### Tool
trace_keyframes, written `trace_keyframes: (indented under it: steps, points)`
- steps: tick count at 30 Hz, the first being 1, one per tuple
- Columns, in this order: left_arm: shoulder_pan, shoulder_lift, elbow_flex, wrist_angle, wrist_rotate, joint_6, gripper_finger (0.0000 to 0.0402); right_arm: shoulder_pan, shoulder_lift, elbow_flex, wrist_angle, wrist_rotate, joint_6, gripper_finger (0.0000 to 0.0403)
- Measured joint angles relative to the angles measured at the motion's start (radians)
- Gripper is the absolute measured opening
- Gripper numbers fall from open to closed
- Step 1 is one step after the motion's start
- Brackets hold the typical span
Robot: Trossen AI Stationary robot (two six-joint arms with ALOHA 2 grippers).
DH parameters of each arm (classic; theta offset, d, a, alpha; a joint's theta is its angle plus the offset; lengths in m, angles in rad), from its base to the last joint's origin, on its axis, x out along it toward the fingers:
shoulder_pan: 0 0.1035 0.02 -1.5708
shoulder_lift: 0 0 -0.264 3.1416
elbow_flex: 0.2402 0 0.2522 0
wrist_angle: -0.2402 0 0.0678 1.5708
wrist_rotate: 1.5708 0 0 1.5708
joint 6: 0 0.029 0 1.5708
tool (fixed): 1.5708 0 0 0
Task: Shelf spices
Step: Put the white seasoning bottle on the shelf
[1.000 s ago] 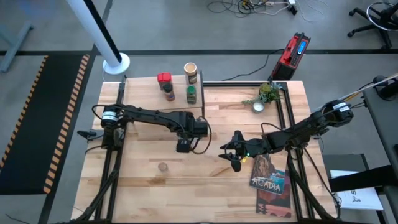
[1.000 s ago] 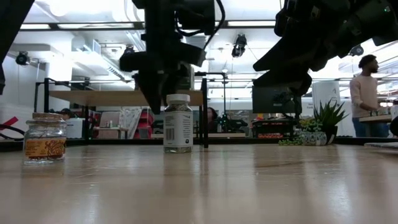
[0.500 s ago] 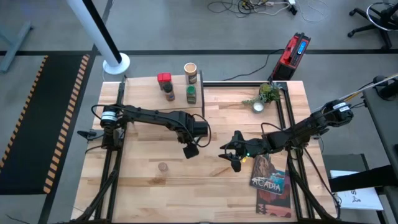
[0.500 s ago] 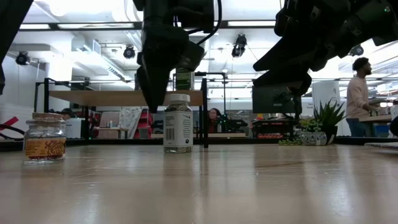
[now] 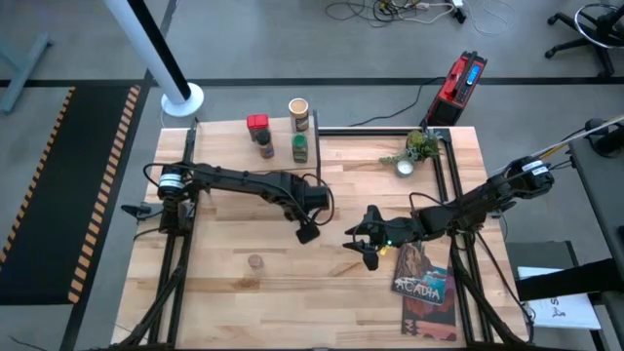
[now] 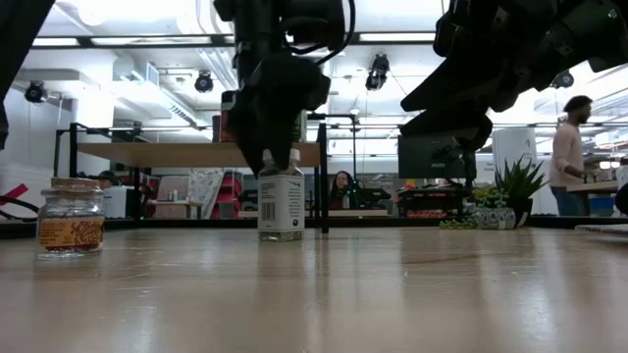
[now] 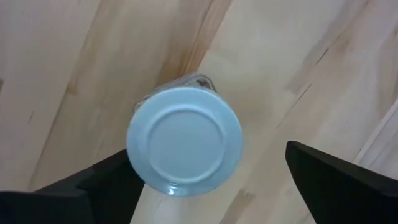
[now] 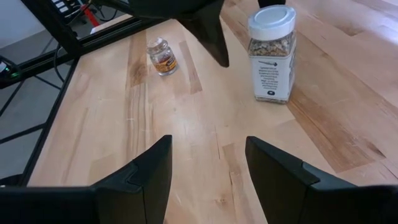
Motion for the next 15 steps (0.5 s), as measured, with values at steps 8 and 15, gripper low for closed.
trace_keyframes:
  steps: [8, 15]
  points:
    - [0.011, 0.000, 0.000, 0.039, -0.008, -0.006, 0.0367, 0.000, 0.000, 0.000, 0.000, 0.000, -0.001, 0.0181]
    - [0.039, 0.000, 0.000, 0.040, -0.042, -0.005, 0.0367, 0.000, 0.000, 0.000, 0.000, 0.000, -0.001, 0.0181]
